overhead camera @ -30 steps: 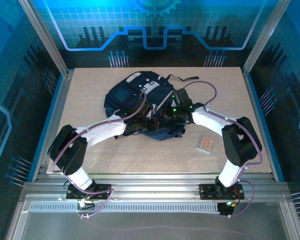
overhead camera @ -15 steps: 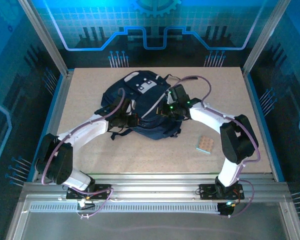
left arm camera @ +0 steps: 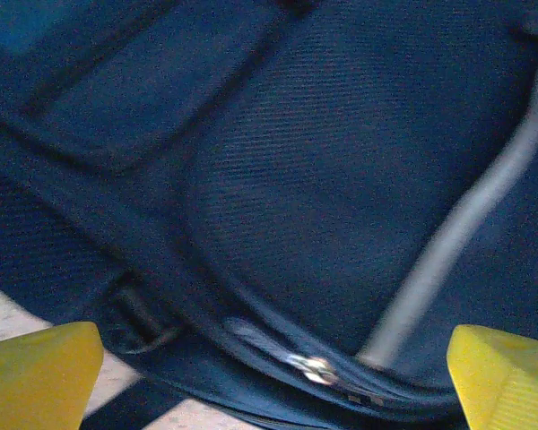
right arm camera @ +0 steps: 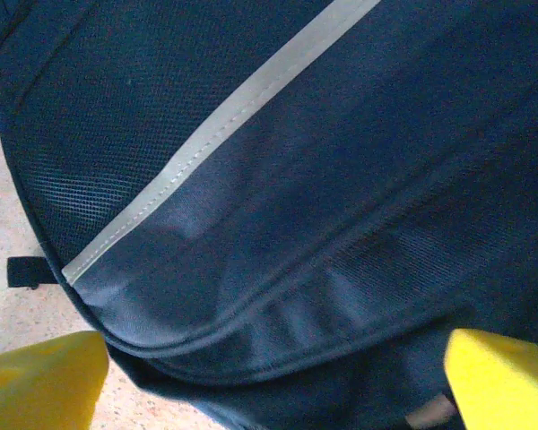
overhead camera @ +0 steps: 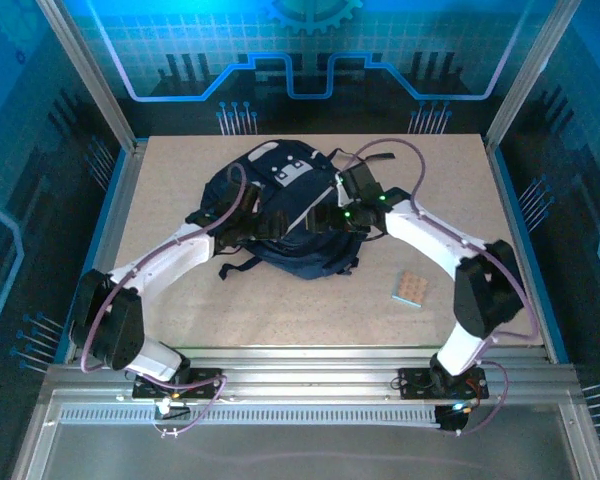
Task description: Pack books, pencil case, and school supplies into a backpack
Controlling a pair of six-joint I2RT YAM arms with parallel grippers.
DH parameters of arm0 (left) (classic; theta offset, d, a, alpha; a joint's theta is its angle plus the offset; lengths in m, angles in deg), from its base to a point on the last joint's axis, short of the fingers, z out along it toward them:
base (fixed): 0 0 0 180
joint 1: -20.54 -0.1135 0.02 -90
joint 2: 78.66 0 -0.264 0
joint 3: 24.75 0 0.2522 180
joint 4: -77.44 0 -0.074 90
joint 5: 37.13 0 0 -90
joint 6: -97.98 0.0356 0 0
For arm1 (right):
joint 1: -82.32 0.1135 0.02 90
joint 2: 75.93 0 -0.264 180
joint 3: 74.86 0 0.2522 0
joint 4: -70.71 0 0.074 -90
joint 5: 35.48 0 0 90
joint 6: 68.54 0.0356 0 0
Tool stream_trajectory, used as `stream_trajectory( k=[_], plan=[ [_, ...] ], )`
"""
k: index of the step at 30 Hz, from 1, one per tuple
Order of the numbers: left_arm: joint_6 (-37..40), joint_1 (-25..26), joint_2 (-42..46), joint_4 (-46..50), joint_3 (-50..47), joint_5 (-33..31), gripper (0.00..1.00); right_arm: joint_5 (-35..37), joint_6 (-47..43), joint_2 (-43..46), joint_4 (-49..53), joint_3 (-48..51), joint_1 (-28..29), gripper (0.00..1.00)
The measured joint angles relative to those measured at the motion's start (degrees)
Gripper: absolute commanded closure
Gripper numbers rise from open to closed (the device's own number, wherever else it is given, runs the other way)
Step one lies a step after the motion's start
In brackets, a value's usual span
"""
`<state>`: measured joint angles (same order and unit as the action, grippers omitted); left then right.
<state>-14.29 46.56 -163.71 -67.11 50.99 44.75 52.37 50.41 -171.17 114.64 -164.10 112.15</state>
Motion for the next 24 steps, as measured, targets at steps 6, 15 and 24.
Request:
stream_trajectory(
  k=[6,15,24],
  plan=[
    [4.6,6.3,-4.9,-0.3,8.1,-0.1,0.09,12.4,-1.2,9.3,8.3,-0.1,-3.5,0.00],
    [12.2,10.0,-24.0,2.3,24.0,-0.2,0.12,16.9,-0.5,15.1,16.1,13.8,-20.0,0.00],
    [17.2,9.7,-29.5,6.6,27.6,-1.7,0.83,9.0,1.5,22.4,15.0,31.9,-23.5,0.00]
  ],
)
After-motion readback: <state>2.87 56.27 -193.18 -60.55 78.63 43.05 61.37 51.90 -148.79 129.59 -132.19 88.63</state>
